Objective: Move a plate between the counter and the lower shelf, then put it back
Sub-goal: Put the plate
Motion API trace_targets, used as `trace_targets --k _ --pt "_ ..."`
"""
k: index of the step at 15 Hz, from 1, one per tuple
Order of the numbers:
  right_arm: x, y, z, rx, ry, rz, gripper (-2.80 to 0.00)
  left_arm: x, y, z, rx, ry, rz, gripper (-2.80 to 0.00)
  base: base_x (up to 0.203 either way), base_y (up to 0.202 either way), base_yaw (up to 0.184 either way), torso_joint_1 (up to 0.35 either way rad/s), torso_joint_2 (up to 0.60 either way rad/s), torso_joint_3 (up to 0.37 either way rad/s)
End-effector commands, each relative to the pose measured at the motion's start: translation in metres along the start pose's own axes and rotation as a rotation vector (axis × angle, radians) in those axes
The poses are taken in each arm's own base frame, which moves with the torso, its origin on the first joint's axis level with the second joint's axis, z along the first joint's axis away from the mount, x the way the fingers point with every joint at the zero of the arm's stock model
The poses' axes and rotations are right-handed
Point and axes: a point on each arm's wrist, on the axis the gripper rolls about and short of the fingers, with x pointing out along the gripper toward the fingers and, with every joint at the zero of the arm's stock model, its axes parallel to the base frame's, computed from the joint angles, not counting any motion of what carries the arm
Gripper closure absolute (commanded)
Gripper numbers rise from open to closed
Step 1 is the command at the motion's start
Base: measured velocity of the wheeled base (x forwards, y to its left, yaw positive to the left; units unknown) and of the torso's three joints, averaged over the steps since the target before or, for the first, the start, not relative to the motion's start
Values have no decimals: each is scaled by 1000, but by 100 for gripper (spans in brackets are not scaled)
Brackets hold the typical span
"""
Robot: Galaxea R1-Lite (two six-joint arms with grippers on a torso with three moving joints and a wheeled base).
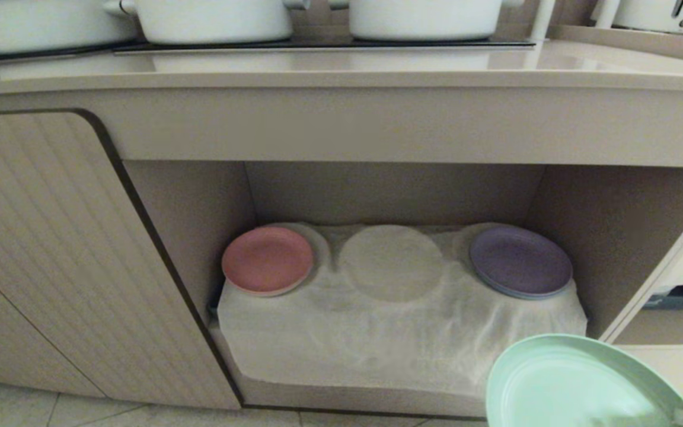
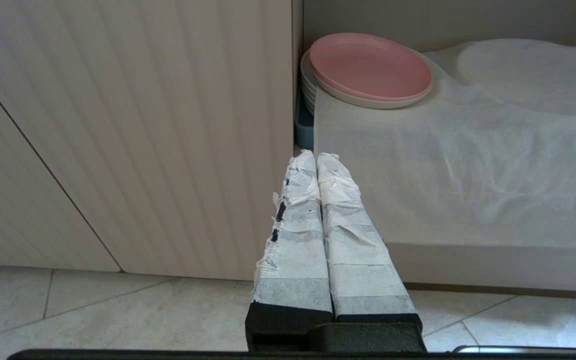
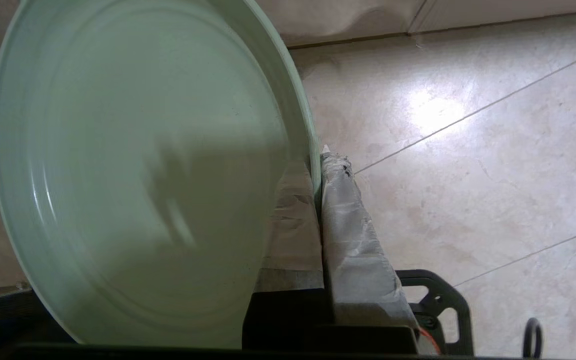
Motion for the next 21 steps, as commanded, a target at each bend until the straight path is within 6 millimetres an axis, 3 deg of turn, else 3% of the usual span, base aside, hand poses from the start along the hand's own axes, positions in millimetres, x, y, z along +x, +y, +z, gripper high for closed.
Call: trace_targets --k 1,21 --pt "1 0 0 33 5 -6 0 0 0 0 0 0 0 0 0 0 0 0 0 0" --pt "-7 -10 -14 99 -48 -42 0 0 0 0 -1 0 0 0 0 0 0 0 0 0"
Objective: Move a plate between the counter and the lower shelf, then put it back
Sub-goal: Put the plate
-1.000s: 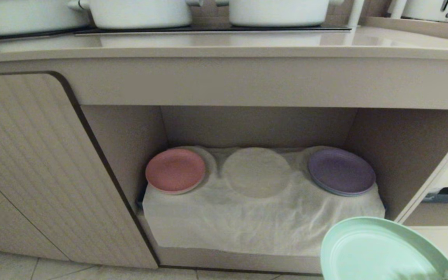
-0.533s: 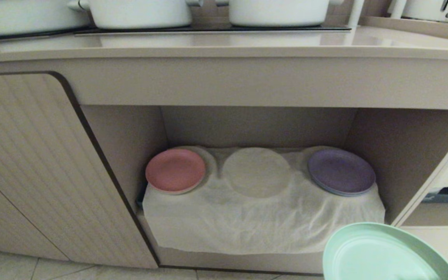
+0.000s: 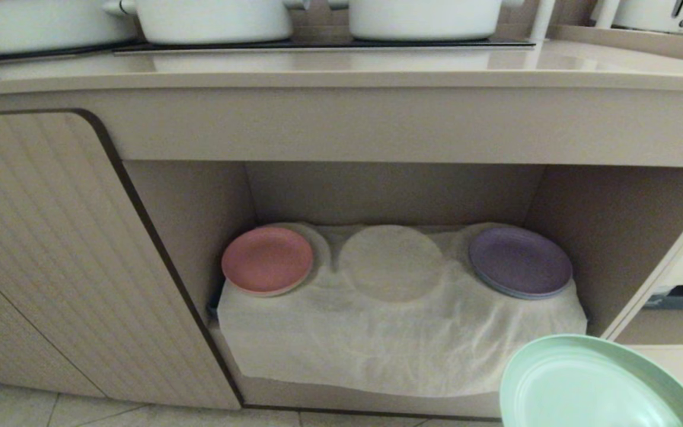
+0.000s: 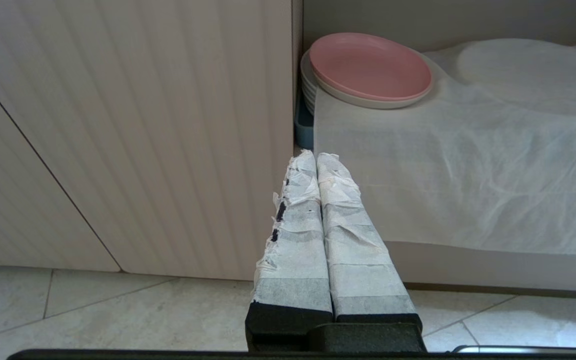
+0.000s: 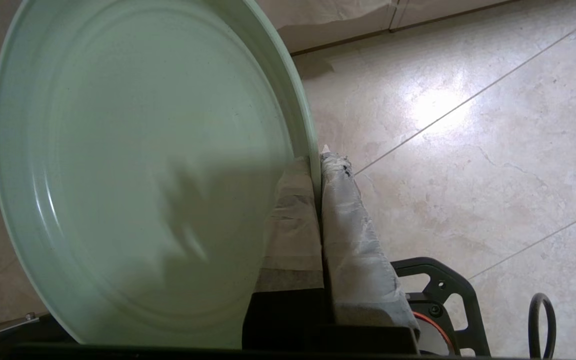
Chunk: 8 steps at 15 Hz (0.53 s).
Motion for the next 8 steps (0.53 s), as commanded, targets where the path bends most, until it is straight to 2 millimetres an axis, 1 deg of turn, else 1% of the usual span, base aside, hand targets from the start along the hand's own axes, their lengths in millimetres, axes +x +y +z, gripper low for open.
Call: trace_targets --k 1,7,8 --pt "-3 -2 -2 6 -12 6 0 0 0 0 -2 0 0 0 0 0 0 0 0 0" --pt "-4 -4 -5 7 -18 10 0 0 0 0 0 0 0 0 0 0 0 0 0 0" --pt "-4 -4 -5 7 -19 10 0 0 0 0 0 0 0 0 0 0 0 32 -116 -85"
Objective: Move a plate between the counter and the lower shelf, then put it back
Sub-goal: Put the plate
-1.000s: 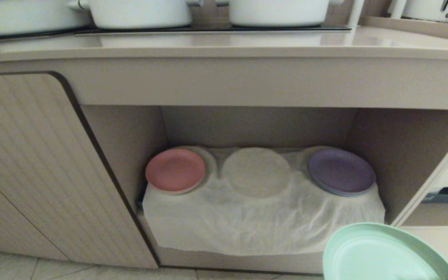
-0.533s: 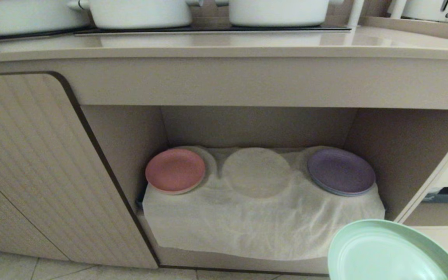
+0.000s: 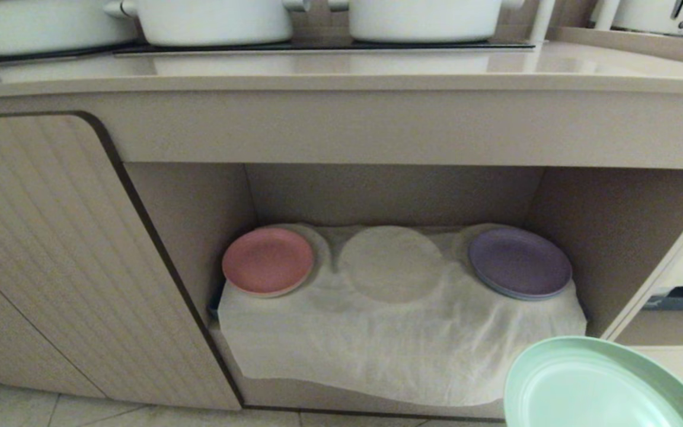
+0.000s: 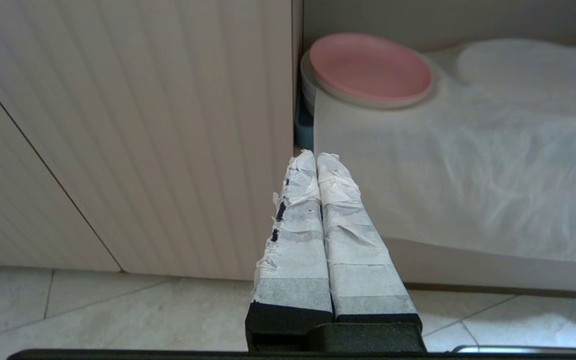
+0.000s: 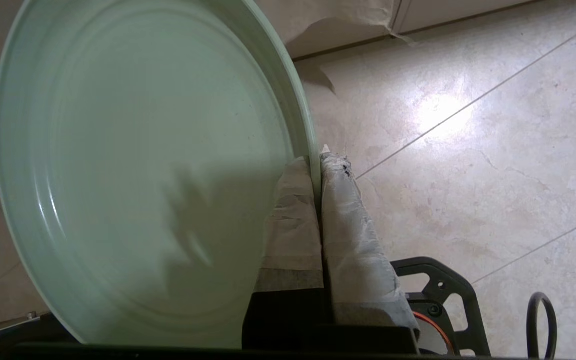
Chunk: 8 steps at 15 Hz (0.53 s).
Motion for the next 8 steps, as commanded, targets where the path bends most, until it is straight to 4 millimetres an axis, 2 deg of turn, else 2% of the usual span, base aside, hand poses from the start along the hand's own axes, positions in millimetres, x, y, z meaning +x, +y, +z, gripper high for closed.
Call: trace_targets --k 1,4,8 --pt "0 0 0 3 -1 0 0 0 0 0 -1 -1 0 0 0 0 0 62 -259 -201" --pt "0 0 0 2 0 -1 0 0 0 0 0 -1 0 0 3 1 19 54 -234 -275" --pt "1 0 -1 2 5 -3 0 0 0 0 0 -1 0 0 0 -7 158 171 -532 -280"
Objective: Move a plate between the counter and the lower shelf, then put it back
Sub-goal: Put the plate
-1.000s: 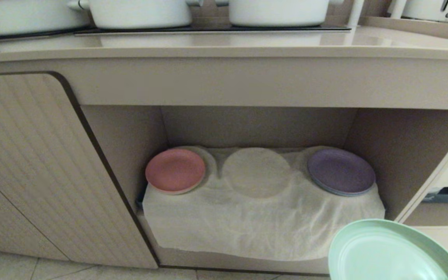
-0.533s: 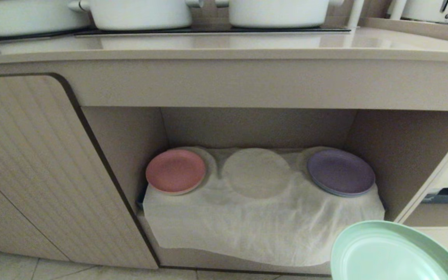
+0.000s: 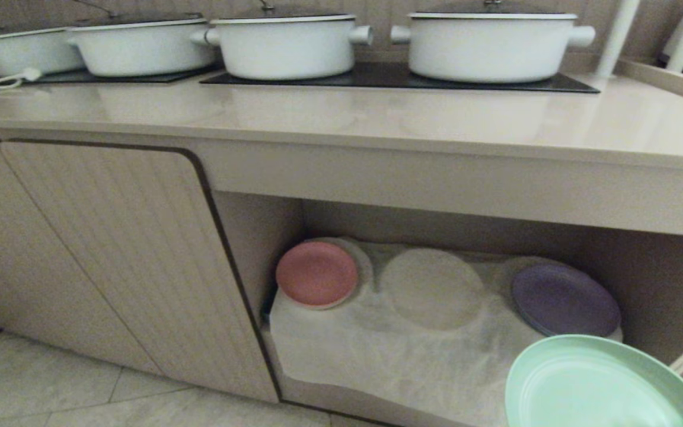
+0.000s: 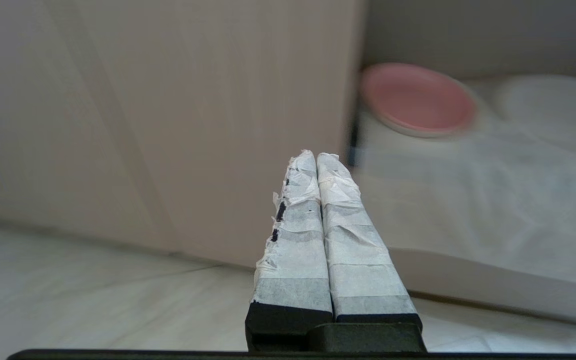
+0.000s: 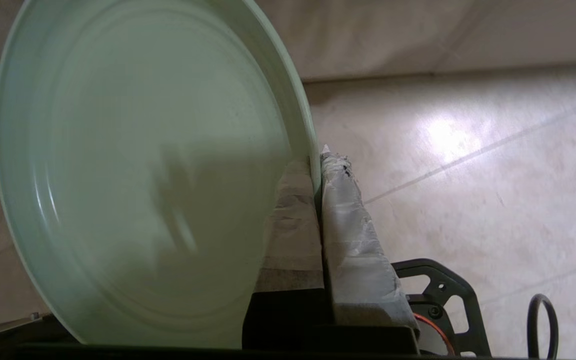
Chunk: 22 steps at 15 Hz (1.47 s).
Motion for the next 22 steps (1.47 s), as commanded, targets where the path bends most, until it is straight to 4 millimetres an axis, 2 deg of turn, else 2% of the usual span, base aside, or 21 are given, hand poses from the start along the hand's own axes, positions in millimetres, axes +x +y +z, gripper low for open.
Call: trace_targets --k 1,6,10,22 --pt "1 0 -1 0 8 -6 0 0 0 0 0 1 0 0 -2 -14 173 171 -454 -278" --pt "2 0 -2 6 15 -6 0 0 0 0 0 1 0 0 -2 -9 173 187 -474 -285" --pt "3 -1 -3 10 20 -13 0 0 0 0 -1 1 0 0 1 -8 130 72 -169 -96" --pt "3 -1 -4 23 23 -11 0 0 0 0 -1 1 0 0 0 0 0 1 -3 -2"
